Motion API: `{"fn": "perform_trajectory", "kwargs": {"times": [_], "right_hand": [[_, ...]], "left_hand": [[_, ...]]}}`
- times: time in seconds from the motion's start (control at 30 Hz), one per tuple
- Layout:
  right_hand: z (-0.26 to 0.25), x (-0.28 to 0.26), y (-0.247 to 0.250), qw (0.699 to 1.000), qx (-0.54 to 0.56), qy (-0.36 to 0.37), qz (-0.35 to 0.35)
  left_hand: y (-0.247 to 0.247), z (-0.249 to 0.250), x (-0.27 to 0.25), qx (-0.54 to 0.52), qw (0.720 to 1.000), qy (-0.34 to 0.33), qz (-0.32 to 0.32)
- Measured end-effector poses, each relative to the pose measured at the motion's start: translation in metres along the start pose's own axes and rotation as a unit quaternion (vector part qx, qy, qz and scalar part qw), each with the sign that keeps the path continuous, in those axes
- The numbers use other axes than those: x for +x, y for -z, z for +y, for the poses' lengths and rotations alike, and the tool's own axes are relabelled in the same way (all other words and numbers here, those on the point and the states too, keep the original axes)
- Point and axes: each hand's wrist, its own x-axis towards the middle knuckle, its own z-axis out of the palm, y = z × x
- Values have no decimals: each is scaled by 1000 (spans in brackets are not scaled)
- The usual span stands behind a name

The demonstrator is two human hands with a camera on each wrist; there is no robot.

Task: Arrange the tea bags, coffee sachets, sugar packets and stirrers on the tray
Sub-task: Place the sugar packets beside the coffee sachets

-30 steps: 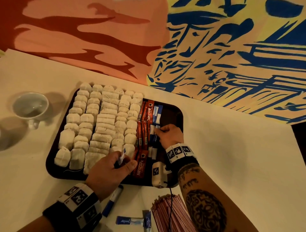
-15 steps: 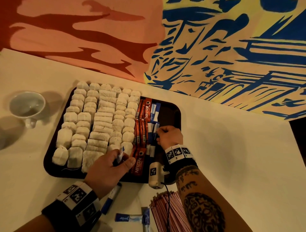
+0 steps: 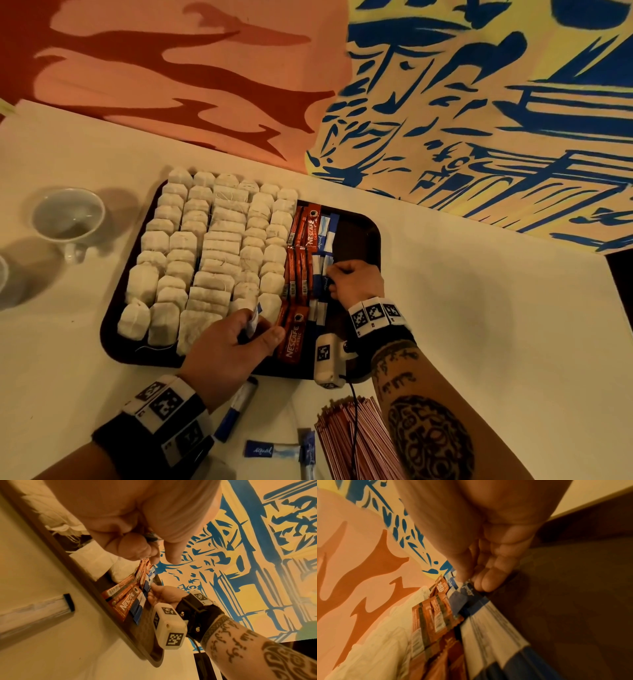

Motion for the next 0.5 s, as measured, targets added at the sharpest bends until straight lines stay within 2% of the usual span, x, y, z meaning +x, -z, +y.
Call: {"fn": "perform_trajectory", "kwargs": {"times": [0.1,0.23,0.33,0.43,0.5], "right_hand": [[-2,1,6,1000,8,-4,-5],[-7,17,9,1000,7,-11,24],[-9,42,3,999,-38,11,14],[-35,28,8,995,-96,30,-24],[-37,26,9,993,-116,27,-21]], "left_hand": [[2,-1,2,-4,1000,0,0],[1,-1,2,-13,1000,0,1],[-2,-2,5,-16,1000,16,8],[-5,-2,6,-14,999,30,14],[-7,-1,6,-33,999,40,7]]}}
